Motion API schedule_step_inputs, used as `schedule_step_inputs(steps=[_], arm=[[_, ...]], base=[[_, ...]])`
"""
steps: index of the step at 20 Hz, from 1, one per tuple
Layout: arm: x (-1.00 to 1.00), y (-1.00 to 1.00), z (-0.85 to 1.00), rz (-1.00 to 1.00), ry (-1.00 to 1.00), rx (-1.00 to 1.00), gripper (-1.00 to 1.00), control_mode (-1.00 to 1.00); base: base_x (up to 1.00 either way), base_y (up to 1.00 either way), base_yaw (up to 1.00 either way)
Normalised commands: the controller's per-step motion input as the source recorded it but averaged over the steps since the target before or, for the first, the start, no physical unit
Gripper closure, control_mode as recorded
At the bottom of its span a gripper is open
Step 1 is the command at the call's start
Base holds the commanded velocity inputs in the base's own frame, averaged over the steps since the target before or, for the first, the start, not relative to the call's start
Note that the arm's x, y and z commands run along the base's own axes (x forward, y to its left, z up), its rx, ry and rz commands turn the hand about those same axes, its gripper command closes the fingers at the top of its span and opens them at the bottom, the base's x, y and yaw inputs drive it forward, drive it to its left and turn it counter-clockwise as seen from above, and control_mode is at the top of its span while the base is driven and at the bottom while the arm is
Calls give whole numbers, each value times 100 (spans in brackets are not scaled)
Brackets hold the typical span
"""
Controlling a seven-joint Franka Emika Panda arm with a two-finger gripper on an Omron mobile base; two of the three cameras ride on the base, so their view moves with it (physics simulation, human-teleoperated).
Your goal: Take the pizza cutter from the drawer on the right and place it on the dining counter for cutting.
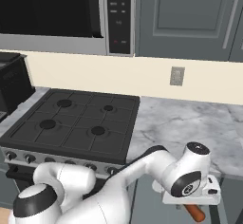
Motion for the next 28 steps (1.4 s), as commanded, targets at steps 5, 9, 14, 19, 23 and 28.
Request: schedule_step_inputs(steps=[5, 9, 14, 19, 23, 28], arm=[[-17, 0, 60, 0, -13, 0, 100, -100], [2, 6, 52, 0, -19, 0, 100, -100], [17, 27, 44, -1, -20, 1, 100, -100], [31, 57, 36, -1, -17, 2, 100, -100], [31, 76, 37, -5, -7, 1, 100, -100], [11, 89, 38, -7, -2, 0, 100, -100]], base=[[0, 0, 0], [0, 0, 0], [0, 0, 0], [0, 0, 0], [0, 0, 0], [0, 0, 0]])
